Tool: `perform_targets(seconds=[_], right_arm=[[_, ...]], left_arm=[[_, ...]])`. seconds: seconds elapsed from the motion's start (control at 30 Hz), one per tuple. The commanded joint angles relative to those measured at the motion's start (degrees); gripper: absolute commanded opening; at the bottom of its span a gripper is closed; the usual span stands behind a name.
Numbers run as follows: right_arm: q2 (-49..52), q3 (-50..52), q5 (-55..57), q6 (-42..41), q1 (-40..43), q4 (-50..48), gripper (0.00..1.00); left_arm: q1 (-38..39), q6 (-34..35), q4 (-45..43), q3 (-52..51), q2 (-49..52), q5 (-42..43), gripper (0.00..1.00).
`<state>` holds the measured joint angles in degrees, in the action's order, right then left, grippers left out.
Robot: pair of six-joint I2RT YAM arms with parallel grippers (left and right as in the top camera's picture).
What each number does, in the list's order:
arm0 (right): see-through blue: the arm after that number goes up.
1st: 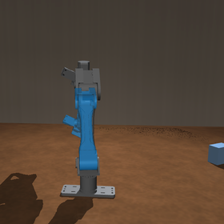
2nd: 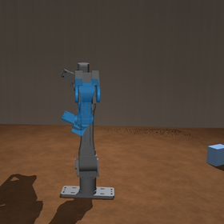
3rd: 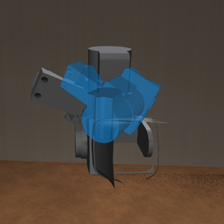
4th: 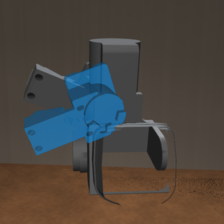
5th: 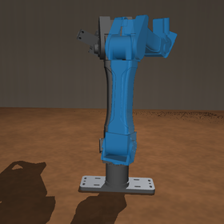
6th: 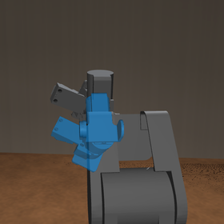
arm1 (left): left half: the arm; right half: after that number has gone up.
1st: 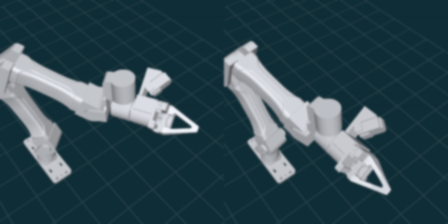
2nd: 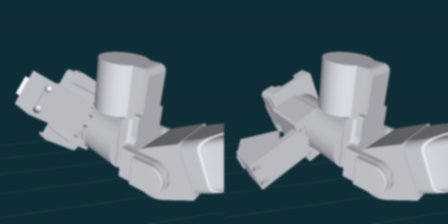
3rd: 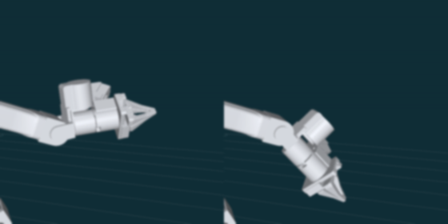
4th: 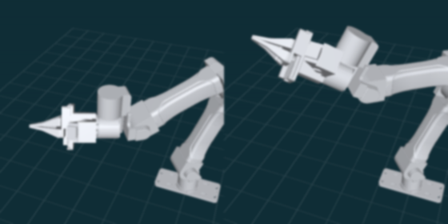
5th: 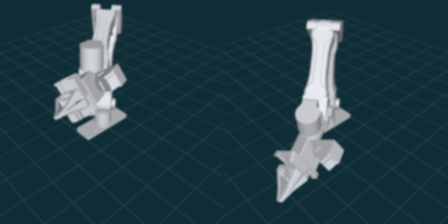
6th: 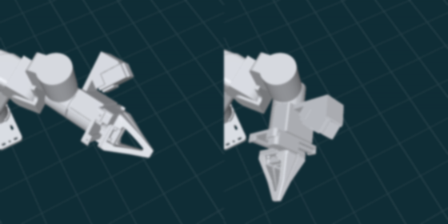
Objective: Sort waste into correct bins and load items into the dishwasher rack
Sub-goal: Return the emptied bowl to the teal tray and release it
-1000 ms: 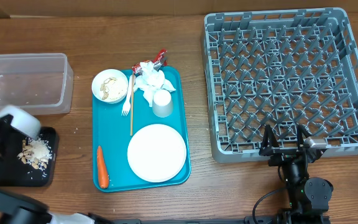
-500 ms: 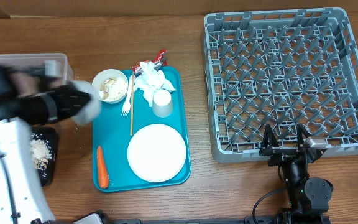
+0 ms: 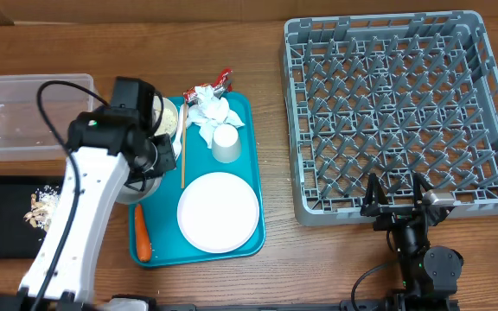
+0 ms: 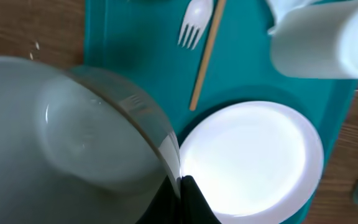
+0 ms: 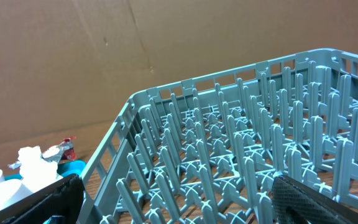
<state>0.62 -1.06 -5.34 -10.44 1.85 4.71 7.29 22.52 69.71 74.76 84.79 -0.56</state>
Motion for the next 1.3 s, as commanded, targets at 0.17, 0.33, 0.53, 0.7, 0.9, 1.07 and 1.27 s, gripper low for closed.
perform_targets(seconds=[0.17, 0.33, 0.53, 0.7, 0.9, 1.07, 1.27], right_arm=[[-0.5, 0.6, 0.4, 0.5, 0.2, -0.3, 1.00], [-0.5, 0.6, 0.4, 0.5, 0.2, -0.3, 1.00], [-0.5, 0.6, 0.4, 0.5, 0.2, -0.3, 1.00], [-0.5, 0.6, 0.4, 0.5, 0.2, -0.3, 1.00], [-0.5, 0.6, 0.4, 0.5, 0.2, -0.3, 1.00], [-0.5, 0.6, 0.4, 0.4, 0.2, -0.3, 1.00], [-0.5, 0.6, 0.4, 0.5, 0.2, -0.3, 1.00]], left_arm=[[0.3, 2.7, -5.9, -3.4, 6.5, 1.7, 0.04], [0.6, 2.8, -6.1, -3.6, 8.5, 1.6, 0.04], [2.5, 2.8, -7.6, -5.3, 11.3, 1.6, 0.04], [3.8, 2.8, -8.4, -5.3, 12.5, 1.6, 0.04], [4.3, 3.5, -8.7, -5.3, 12.7, -1.7, 0.06], [4.3, 3.5, -8.7, -5.3, 12.7, -3.5, 0.11], [4.4, 3.5, -8.7, -5.3, 12.7, -3.5, 0.22]])
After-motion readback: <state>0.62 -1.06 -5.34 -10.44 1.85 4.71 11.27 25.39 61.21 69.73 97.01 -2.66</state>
